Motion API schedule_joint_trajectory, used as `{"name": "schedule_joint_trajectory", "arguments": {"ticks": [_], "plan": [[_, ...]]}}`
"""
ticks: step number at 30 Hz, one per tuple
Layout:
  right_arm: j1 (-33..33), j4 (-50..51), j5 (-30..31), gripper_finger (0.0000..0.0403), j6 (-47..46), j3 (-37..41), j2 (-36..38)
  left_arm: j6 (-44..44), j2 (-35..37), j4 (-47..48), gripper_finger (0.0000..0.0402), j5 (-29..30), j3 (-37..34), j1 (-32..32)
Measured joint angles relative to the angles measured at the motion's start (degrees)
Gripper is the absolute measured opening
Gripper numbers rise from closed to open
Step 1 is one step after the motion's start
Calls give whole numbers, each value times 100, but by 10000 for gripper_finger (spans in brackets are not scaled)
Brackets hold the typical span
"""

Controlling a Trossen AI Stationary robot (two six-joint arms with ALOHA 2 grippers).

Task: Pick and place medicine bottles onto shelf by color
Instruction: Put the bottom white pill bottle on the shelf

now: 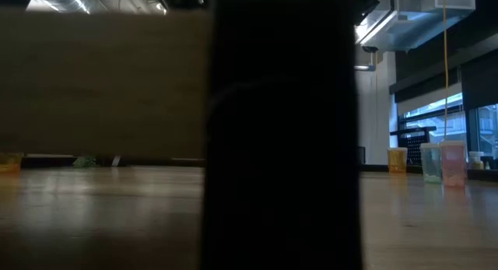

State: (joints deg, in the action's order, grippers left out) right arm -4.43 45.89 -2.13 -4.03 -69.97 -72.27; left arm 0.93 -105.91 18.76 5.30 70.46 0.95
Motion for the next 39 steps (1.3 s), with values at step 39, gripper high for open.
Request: {"name": "schedule_joint_trajectory", "arguments": {"ticks": [39], "plan": [[0,-118,2,36,0,0,4,920,1953,2030,166,701,6,-487]]}}
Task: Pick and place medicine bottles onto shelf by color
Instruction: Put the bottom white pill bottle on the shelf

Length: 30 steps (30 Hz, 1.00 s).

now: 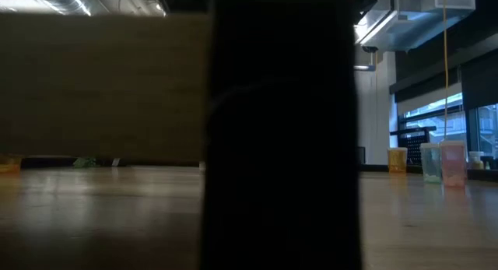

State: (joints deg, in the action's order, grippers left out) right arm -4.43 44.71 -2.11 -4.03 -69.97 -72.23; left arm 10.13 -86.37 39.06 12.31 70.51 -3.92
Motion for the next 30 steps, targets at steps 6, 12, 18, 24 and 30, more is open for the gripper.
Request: {"name": "schedule_joint_trajectory", "arguments": {"ticks": [6,12,18,24,30], "plan": [[0,-36,-2,36,0,0,0,452,460,414,166,426,-5,-494],[0,-79,-2,36,0,0,0,647,733,461,166,516,-3,-847],[1,-83,-4,36,-173,0,0,1258,748,1130,166,529,-4,-1367],[0,-460,-483,36,342,0,0,2200,713,1506,166,657,-4,-2178],[-134,-1135,-1441,36,1220,0,0,3278,737,1594,166,950,-3,-3143]]}}
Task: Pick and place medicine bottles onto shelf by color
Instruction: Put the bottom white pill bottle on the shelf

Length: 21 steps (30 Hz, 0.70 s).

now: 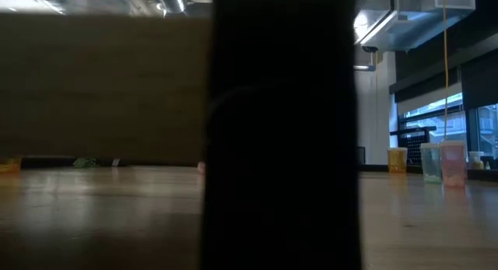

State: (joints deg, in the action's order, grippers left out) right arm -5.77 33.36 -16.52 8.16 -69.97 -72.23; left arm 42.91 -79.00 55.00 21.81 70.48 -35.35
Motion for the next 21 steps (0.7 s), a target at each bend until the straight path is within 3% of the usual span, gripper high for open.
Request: {"name": "schedule_joint_trajectory", "arguments": {"ticks": [5,21], "plan": [[-260,-83,-1,36,286,0,-2,771,0,-14,166,283,0,-805],[-843,-598,1065,36,-55,0,-4,1311,-190,-306,166,1091,0,-2156]]}}
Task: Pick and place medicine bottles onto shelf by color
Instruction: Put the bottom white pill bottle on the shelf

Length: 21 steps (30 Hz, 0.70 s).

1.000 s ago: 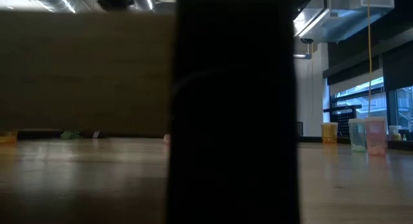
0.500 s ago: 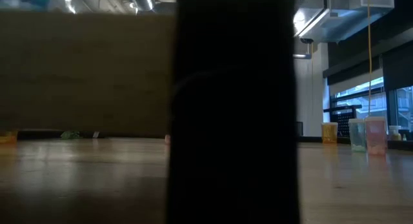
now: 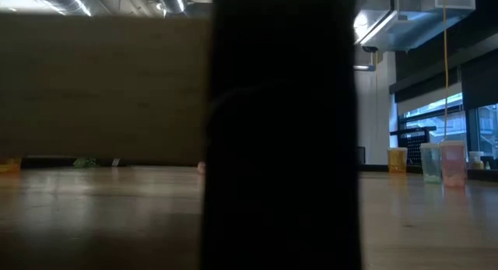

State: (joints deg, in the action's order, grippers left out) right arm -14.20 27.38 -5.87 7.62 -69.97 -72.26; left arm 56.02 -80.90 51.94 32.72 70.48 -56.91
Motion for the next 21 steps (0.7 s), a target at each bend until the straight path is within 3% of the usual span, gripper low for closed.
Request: {"name": "schedule_joint_trajectory", "arguments": {"ticks": [6,13,21], "plan": [[0,-22,39,36,13,0,-1,232,-57,-23,166,17,0,-431],[0,-6,28,36,25,0,-1,835,-65,-20,166,451,0,-917],[0,46,28,36,61,0,-1,993,-488,-177,166,357,7,-965]]}}
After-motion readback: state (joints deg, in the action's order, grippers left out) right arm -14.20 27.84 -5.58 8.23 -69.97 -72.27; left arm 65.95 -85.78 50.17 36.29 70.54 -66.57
